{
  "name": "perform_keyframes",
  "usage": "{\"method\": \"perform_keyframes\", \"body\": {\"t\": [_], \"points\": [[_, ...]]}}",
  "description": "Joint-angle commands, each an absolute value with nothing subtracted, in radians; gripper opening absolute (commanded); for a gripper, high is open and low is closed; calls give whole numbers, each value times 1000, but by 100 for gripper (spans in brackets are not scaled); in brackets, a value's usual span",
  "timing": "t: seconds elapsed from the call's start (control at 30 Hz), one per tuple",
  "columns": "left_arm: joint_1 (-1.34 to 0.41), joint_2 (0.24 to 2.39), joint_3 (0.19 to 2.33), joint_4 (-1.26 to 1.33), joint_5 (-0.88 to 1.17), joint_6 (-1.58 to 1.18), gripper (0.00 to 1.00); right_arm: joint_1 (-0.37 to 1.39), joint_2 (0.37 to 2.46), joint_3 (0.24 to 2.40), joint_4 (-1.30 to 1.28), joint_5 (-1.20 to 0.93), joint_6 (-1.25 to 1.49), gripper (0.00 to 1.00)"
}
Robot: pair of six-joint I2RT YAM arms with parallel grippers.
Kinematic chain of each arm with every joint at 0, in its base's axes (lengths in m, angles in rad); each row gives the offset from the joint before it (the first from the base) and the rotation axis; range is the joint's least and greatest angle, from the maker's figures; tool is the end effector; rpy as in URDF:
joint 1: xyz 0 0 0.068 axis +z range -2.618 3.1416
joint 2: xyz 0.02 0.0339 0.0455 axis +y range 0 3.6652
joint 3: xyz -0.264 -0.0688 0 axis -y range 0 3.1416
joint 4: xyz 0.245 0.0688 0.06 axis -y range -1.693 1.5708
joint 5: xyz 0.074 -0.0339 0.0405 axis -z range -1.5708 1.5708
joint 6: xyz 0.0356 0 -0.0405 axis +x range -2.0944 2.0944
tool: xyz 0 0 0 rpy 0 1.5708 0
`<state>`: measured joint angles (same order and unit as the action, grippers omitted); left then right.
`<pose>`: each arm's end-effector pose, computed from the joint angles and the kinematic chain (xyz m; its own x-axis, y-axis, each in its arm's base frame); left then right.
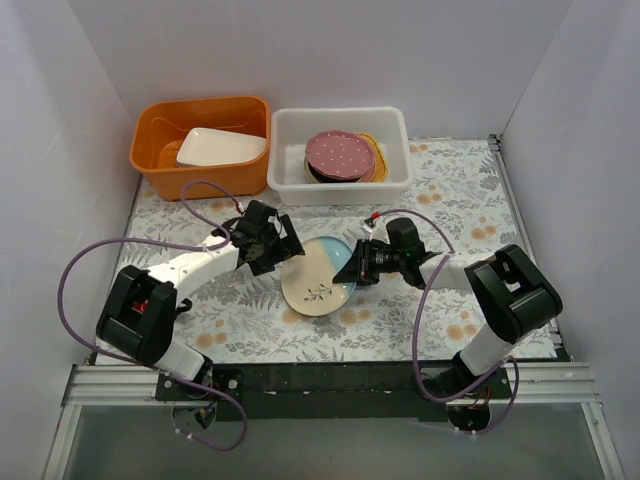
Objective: Place the plates into the plastic bin on the countertop
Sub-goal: Pick up the plate at the center of the board.
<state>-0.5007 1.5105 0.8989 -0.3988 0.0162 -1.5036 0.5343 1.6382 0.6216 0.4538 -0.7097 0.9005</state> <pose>0.2606 -0.1433 0.1926 -0.5363 -0.8437 -0.0220 -0.7087 0.4643 -0.5312 0.2491 0.1743 0.1463 -0.9596 0.1229 -0.2530 -0.1748 0.4441 0.8788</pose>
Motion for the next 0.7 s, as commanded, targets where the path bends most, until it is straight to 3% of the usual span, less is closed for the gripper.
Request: {"method": "perform_keyframes", "body": {"t": [0.0, 0.4, 0.67], "points": [[-488, 1410, 957, -463, 12, -1500, 98, 535, 1548, 658, 436, -735, 847, 1], [-376, 1278, 966, -538, 25, -1480, 98, 528, 1457, 701, 285, -700, 775, 1], [-334, 1212, 971, -584, 12, -1480, 98, 506, 1410, 871, 90, -664, 699, 1]]}}
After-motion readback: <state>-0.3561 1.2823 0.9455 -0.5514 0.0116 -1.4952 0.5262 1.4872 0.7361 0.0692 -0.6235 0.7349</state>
